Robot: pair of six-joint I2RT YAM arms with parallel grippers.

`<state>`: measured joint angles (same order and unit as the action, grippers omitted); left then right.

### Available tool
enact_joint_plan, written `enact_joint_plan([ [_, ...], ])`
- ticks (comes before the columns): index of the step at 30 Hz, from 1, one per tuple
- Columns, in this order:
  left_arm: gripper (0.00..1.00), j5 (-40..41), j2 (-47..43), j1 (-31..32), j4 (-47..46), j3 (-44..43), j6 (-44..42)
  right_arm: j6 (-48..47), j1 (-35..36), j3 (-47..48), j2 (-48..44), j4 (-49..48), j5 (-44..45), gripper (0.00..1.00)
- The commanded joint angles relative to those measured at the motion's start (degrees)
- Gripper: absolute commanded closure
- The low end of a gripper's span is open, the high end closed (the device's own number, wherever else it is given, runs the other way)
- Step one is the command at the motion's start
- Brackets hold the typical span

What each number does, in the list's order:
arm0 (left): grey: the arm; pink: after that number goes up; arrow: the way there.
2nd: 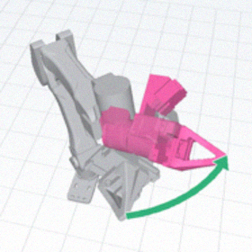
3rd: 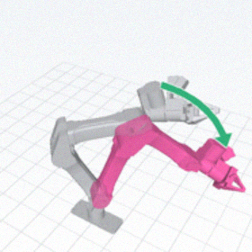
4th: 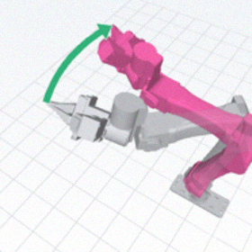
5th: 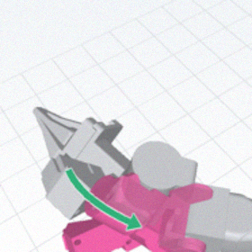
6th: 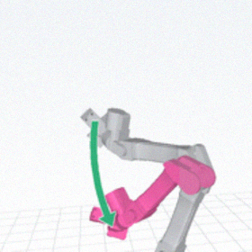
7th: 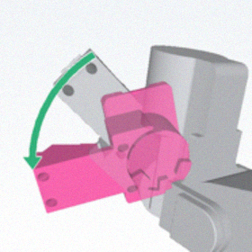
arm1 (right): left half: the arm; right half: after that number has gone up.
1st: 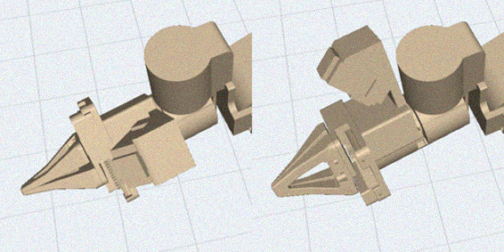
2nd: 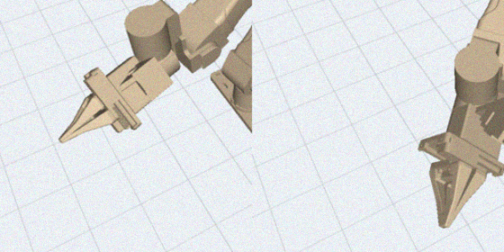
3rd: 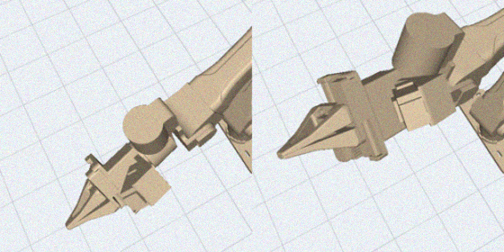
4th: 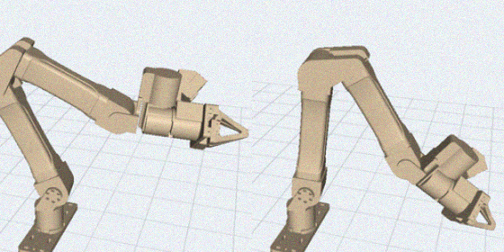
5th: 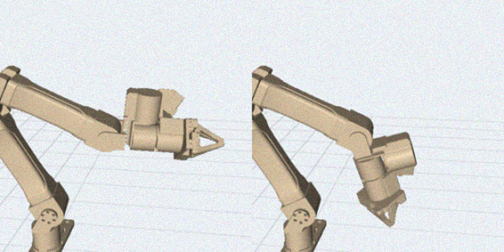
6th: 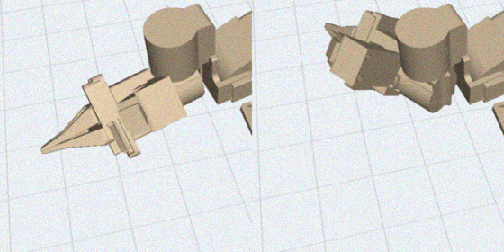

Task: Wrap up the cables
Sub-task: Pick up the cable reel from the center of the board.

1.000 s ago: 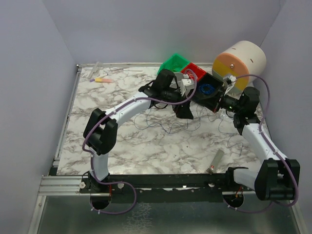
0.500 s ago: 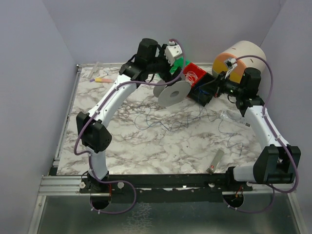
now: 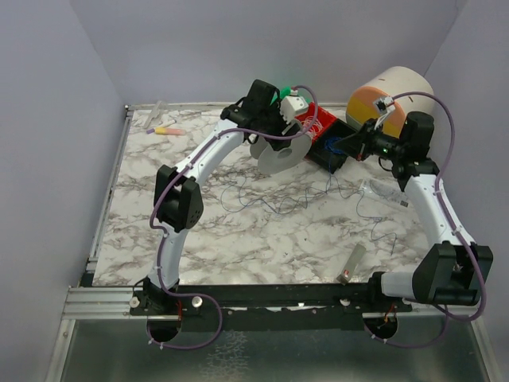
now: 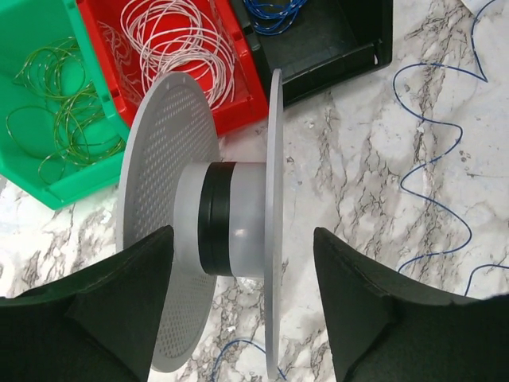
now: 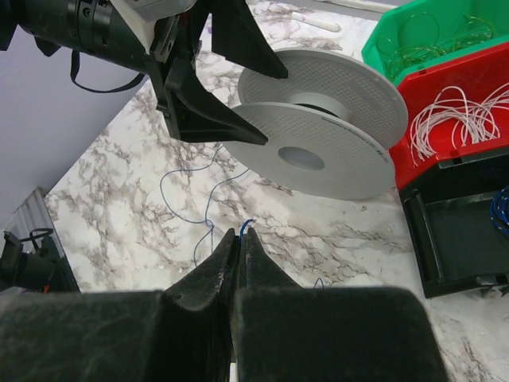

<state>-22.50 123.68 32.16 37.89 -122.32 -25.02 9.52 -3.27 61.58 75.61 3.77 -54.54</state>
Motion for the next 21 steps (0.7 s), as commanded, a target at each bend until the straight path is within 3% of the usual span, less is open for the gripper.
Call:
enact_joint_plan([
  [1,0.33,0.42,-1.55,0.68,1.09,0.59,-1.62,-1.32,-0.99,0.54,-1.59,2.45,-1.06,1.00],
  [5,0.50,0.92,-1.16,1.85,3.93,0.87,-5.38,-2.05,-1.09,3.76,1.02,5.57,-1.56,1.00],
  [11,0.56,0.62,-0.89,2.85,8.64,0.97,-10.33,-5.53,-1.13,15.86,9.72,20.42,-4.37,0.99],
  [19,1.00,4.27,-1.70,4.90,9.66,1.41,-15.71,-8.06,-1.04,27.05,17.44,32.66,-6.36,1.00],
  [21,1.00,4.53,-2.08,5.15,9.89,1.89,-16.91,-8.32,-1.12,28.25,18.64,33.90,-6.39,1.00],
])
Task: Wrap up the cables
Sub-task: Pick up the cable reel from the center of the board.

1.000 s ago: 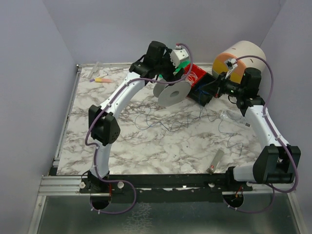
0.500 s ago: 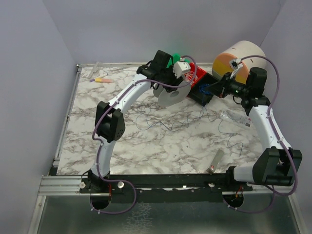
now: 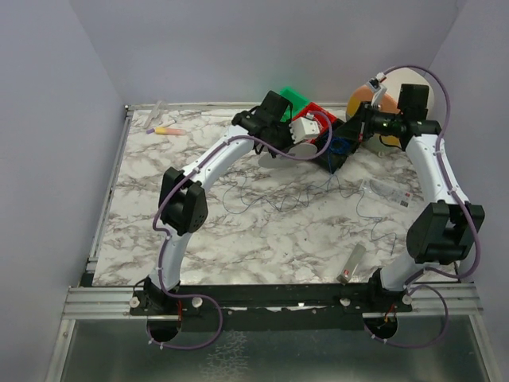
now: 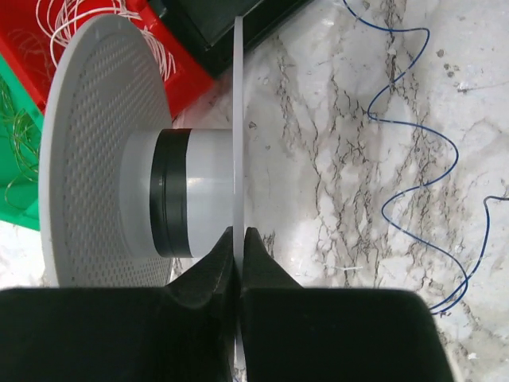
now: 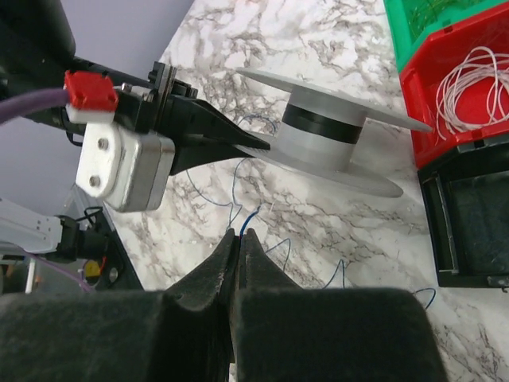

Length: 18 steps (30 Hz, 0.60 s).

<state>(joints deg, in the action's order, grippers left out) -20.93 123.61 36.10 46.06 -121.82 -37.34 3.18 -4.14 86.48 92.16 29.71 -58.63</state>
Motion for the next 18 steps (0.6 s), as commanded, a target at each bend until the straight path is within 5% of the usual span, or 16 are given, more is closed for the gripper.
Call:
enact_joint_plan([
  [1,1.00,2.73,-2.47,1.29,1.81,1.84,-5.48,-2.24,-0.24,3.92,2.71,8.73,-2.18,0.99],
  [11,1.00,4.33,-4.30,2.23,6.04,1.94,-12.40,-9.05,0.85,10.06,9.03,21.41,-2.80,1.00],
  [18,1.00,12.49,-4.88,7.09,6.88,3.42,-14.89,-13.08,2.54,12.84,12.93,28.22,-2.32,1.00],
])
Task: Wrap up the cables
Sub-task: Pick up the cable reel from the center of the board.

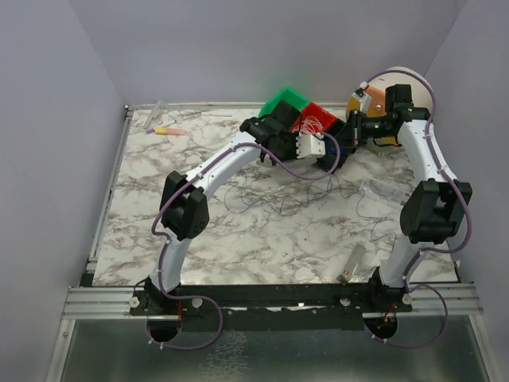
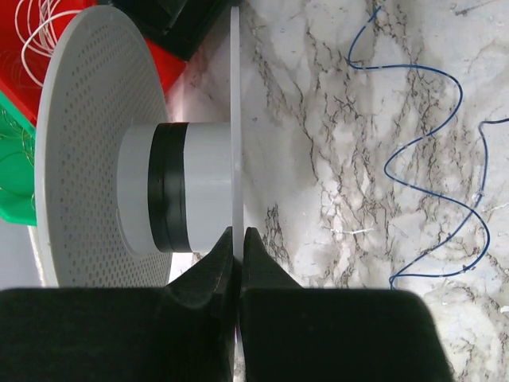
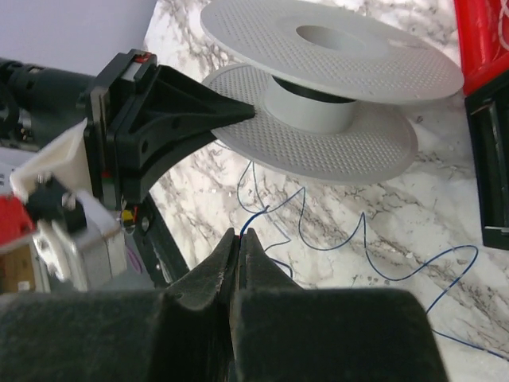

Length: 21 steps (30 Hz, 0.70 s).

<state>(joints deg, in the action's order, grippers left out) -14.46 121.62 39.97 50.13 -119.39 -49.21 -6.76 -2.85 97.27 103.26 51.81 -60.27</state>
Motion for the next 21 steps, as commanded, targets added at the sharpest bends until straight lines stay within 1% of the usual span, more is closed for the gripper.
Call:
enact_joint_plan([
  [1,1.00,6.74,-2.88,3.72,2.86,0.94,-3.08,-3.12,1.59,1.98,2.00,5.97,-0.19,0.99],
  [10,1.00,10.80,-2.54,7.35,3.04,-0.66,-2.74,-3.90,2.85,1.19,4.25,7.07,0.78,1.00],
  [13,1.00,11.41,-2.46,7.64,3.07,-0.73,-2.52,-4.01,4.71,0.98,4.40,7.28,0.95,1.00],
  [21,1.00,11.90,-2.70,8.49,3.06,-1.43,-1.98,-4.90,5.49,0.93,5.48,8.66,2.61,1.00],
])
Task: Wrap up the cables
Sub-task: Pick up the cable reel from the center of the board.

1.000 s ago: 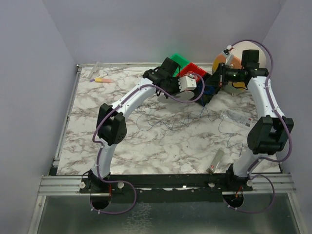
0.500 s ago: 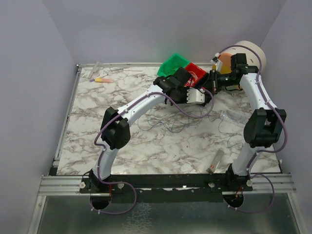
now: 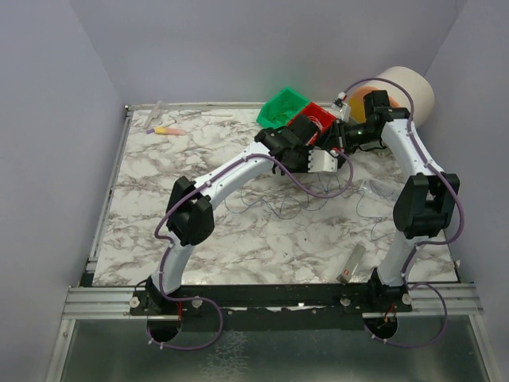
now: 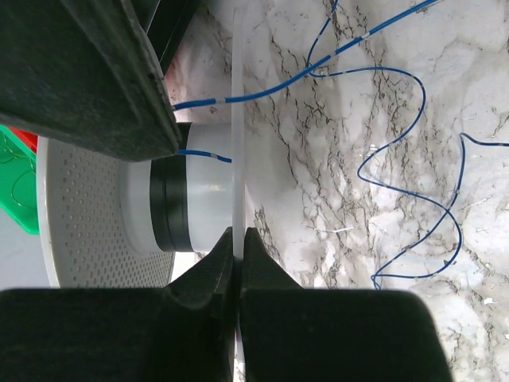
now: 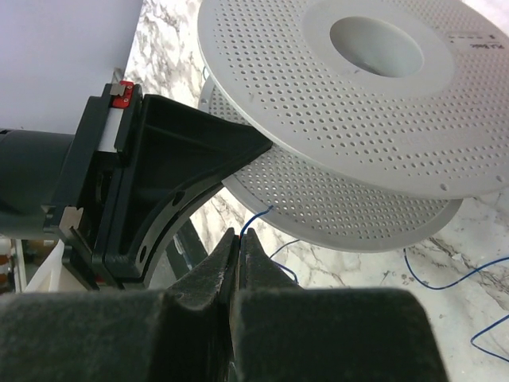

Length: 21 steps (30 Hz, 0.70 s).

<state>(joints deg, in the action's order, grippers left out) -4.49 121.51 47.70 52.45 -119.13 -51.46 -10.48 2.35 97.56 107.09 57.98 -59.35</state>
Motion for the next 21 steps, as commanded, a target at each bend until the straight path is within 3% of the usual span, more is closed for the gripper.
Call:
enact_joint_plan([
  [1,1.00,2.10,-2.58,0.88,0.73,-1.79,0.38,-1.33,0.42,0.76,1.69,2.76,1.83,1.00],
  [21,1.00,7.58,-3.04,3.32,-1.42,-3.04,0.49,-2.87,0.86,1.64,3.37,7.10,2.69,0.99],
])
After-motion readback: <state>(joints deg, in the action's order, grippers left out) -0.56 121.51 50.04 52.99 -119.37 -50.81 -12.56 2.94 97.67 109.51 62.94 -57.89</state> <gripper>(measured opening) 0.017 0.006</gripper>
